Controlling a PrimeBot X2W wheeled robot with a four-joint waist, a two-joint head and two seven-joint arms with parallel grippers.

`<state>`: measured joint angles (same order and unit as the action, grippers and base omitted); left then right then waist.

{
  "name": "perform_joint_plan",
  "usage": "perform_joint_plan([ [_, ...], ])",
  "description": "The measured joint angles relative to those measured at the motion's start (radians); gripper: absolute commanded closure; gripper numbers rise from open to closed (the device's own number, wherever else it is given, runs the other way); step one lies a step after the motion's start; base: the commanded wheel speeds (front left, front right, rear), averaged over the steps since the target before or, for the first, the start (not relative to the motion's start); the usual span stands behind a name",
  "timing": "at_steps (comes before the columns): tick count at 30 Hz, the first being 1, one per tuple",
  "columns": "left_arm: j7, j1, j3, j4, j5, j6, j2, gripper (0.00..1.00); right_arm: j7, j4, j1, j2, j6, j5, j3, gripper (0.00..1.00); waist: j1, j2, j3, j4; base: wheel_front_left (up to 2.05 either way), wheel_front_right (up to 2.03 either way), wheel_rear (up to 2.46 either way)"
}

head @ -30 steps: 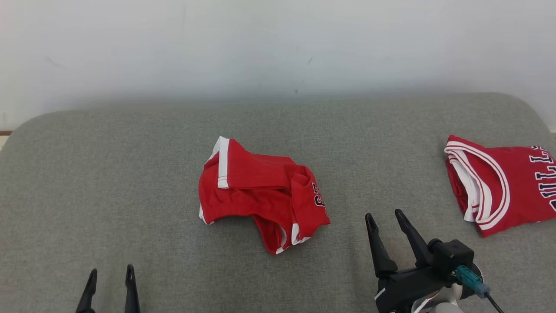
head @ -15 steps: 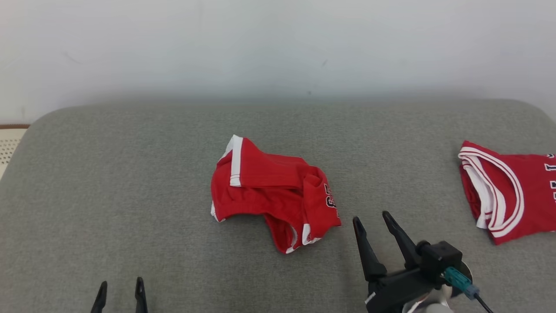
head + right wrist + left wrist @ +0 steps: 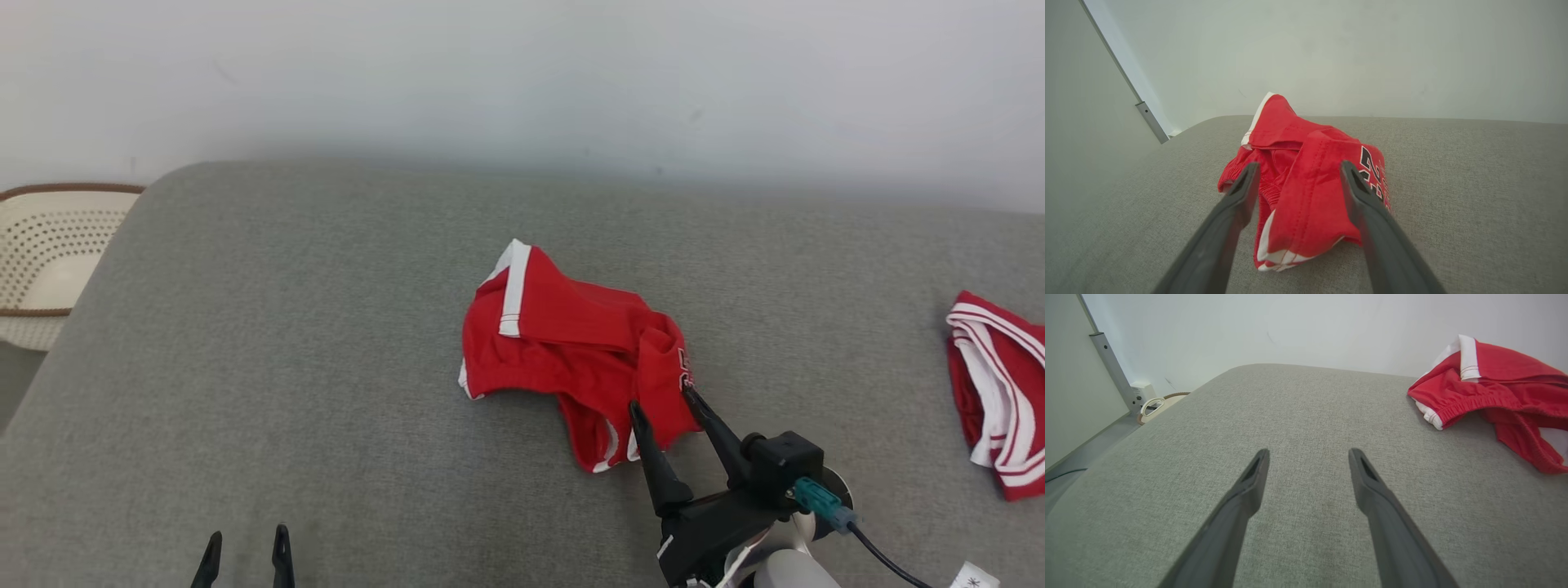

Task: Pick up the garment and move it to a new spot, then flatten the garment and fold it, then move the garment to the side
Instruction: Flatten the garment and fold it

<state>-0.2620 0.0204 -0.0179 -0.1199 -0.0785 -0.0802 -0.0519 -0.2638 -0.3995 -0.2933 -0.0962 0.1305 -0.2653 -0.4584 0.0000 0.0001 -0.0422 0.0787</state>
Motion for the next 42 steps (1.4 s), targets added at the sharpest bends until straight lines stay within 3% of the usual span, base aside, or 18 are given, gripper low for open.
perform_joint_plan([
  [7, 0.000, 0.001, 0.006, 0.005, -0.008, 0.019, 0.001, 0.00, 0.000, -0.113, -0.027, 0.018, 0.000, 0.043, 0.034, 0.00, 0.0000, 0.0000, -0.009, 0.045, 0.00, 0.00, 0.00],
  [8, 0.000, 0.000, 0.006, 0.007, -0.009, 0.023, 0.001, 0.00, 0.000, -0.127, -0.027, 0.020, 0.000, 0.047, 0.043, 0.18, 0.0000, 0.0000, -0.010, 0.049, 0.00, 0.00, 0.00],
  [10, 0.000, -0.001, 0.008, 0.016, -0.009, 0.025, 0.001, 0.00, 0.000, -0.132, -0.027, 0.023, 0.000, 0.049, 0.060, 0.80, 0.0000, 0.0000, -0.011, 0.054, 0.00, 0.00, 0.00],
  [11, 0.000, -0.001, 0.010, 0.020, -0.009, 0.026, 0.001, 0.00, 0.000, -0.126, -0.028, 0.025, 0.000, 0.049, 0.072, 0.97, 0.0000, 0.0000, -0.011, 0.055, 0.00, 0.00, 0.00],
  [12, 0.000, -0.001, 0.012, 0.022, -0.009, 0.026, 0.001, 0.00, 0.000, -0.120, -0.031, 0.026, 0.000, 0.049, 0.081, 1.00, 0.0000, 0.0000, -0.011, 0.054, 0.00, 0.00, 0.00],
  [22, 0.000, -0.001, 0.028, 0.008, -0.018, 0.029, 0.001, 0.00, 0.000, -0.065, -0.027, 0.030, 0.000, 0.049, 0.143, 1.00, 0.0000, 0.0000, 0.008, 0.030, 0.00, 0.00, 0.00],
  [29, 0.000, 0.001, 0.036, 0.000, -0.029, 0.041, 0.001, 0.00, 0.000, -0.097, -0.022, -0.011, 0.000, 0.064, 0.328, 1.00, 0.0000, -0.0001, 0.021, 0.003, 0.00, 0.00, 0.00],
  [30, 0.000, 0.001, 0.040, 0.000, -0.034, 0.044, 0.001, 0.00, 0.000, -0.119, -0.020, -0.022, 0.000, 0.078, 0.349, 0.86, 0.0000, 0.0000, 0.021, -0.001, 0.00, 0.00, 0.00],
  [31, 0.000, 0.000, 0.045, -0.002, -0.035, 0.045, 0.001, 0.00, 0.000, -0.142, -0.019, -0.027, 0.000, 0.083, 0.371, 0.35, 0.0000, 0.0000, 0.021, -0.004, 0.00, 0.00, 0.00],
  [32, 0.000, -0.001, 0.051, -0.003, -0.037, 0.049, 0.001, 0.00, 0.000, -0.165, -0.020, -0.033, 0.000, 0.092, 0.388, 0.00, 0.0000, 0.0000, 0.021, -0.007, 0.00, 0.00, 0.00],
  [37, 0.000, -0.025, 0.070, -0.013, -0.039, 0.053, 0.001, 0.00, 0.000, -0.192, -0.026, -0.046, 0.000, 0.122, 0.504, 0.00, 0.0000, 0.0000, 0.016, -0.020, 0.00, 0.00, 0.00],
  [42, 0.000, -0.029, 0.085, -0.020, -0.044, 0.054, 0.001, 0.00, 0.000, -0.157, -0.012, -0.031, 0.000, 0.151, 0.505, 0.00, 0.0000, 0.0000, 0.020, -0.037, 0.00, 0.00, 0.00],
])
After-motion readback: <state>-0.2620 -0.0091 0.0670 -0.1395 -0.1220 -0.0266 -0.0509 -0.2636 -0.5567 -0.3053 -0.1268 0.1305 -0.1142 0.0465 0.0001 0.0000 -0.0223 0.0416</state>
